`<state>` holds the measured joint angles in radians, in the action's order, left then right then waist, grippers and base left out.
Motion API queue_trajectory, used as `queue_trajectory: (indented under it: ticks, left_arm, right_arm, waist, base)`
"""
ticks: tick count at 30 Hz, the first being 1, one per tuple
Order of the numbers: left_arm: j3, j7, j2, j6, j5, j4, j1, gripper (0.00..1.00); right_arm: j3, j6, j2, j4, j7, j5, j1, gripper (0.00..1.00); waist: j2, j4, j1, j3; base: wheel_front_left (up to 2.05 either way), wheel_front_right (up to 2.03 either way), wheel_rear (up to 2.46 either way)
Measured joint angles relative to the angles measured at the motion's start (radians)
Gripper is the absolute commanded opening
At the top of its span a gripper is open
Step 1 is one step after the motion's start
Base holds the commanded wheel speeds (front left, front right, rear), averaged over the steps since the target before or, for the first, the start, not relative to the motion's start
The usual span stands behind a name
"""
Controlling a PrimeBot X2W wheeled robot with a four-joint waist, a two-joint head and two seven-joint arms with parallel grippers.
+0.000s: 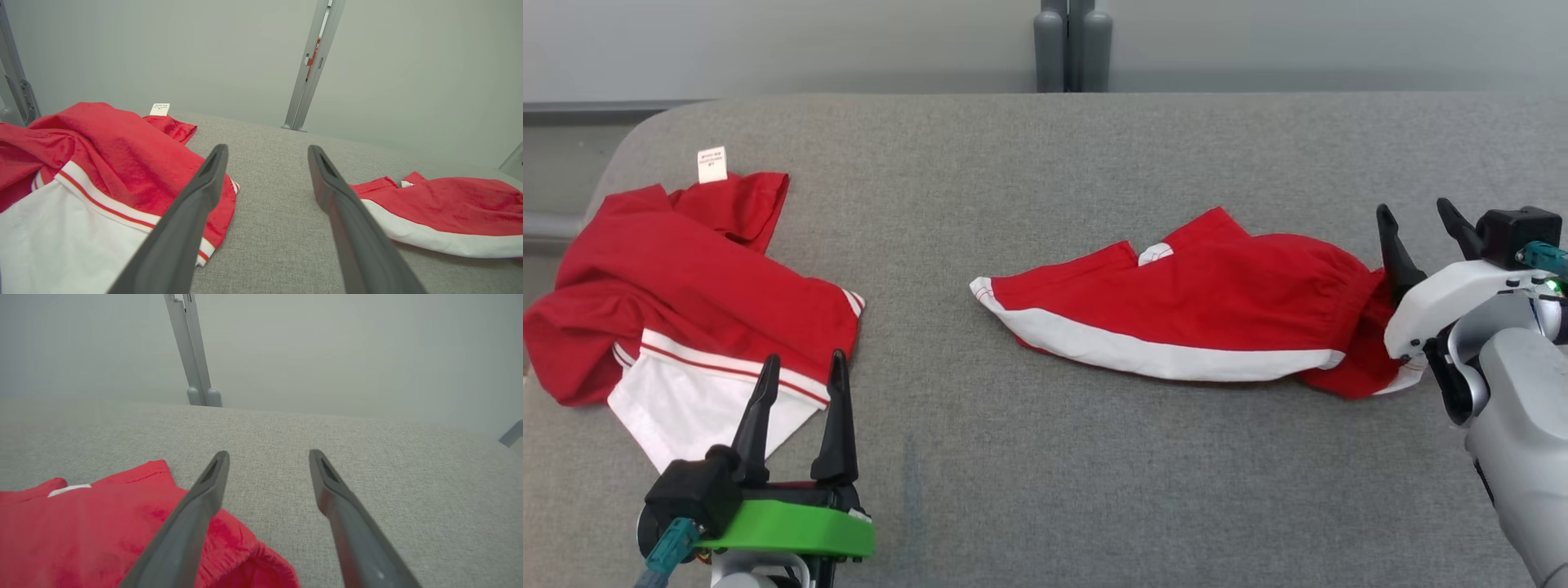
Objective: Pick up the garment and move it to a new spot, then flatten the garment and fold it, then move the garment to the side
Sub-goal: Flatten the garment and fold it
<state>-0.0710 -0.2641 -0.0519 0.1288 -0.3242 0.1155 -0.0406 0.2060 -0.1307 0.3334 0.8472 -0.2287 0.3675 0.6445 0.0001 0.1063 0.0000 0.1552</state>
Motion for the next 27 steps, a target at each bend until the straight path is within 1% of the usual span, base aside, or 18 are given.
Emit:
queue_trajectory:
  ticks: [3,6,11,15,19,22,27]
  left_arm:
    - [0.008,0.000,0.000,0.000,0.000,-0.001,0.016,1.00]
    - [0.012,0.000,0.000,0.000,0.000,-0.002,0.030,1.00]
    - [0.037,0.000,-0.001,0.000,0.000,-0.011,0.048,1.00]
    - [0.064,0.000,-0.005,0.000,0.003,-0.019,0.062,1.00]
    - [0.080,0.000,-0.006,0.000,0.009,-0.032,0.077,1.00]
    - [0.081,0.000,-0.006,0.000,0.014,-0.037,0.083,1.00]
    - [0.084,0.000,-0.006,0.000,0.015,-0.044,0.099,1.00]
  right_arm:
    - [-0.012,0.000,-0.021,-0.063,-0.024,0.048,-0.019,1.00]
    - [-0.024,0.000,-0.038,-0.152,-0.031,0.064,-0.069,1.00]
    - [-0.073,0.000,-0.081,-0.370,-0.034,0.056,-0.198,1.00]
    - [-0.091,0.000,-0.119,-0.501,-0.034,0.047,-0.326,1.00]
    - [-0.099,0.000,-0.153,-0.581,-0.034,0.057,-0.424,1.00]
    - [-0.100,0.000,-0.162,-0.598,-0.034,0.050,-0.487,1.00]
    - [-0.139,0.000,-0.206,-0.641,-0.034,0.037,-0.556,1.00]
  waist:
    - [0.0000,-0.018,0.0000,-0.028]
    - [0.0000,-0.038,0.0000,-0.054]
    - [0.0000,-0.071,0.0000,-0.094]
    - [0.0000,-0.093,0.0000,-0.127]
    - [0.0000,-0.114,0.0000,-0.148]
    - [-0.0001,-0.127,0.0000,-0.160]
    - [0.0000,-0.132,0.0000,-0.166]
  base:
    - [0.00,0.00,0.00]
    - [0.00,0.00,0.00]
    - [0.00,0.00,0.00]
    - [0.00,0.00,0.00]
    - [0.00,0.00,0.00]
    - [0.00,0.00,0.00]
    - [0.00,0.00,0.00]
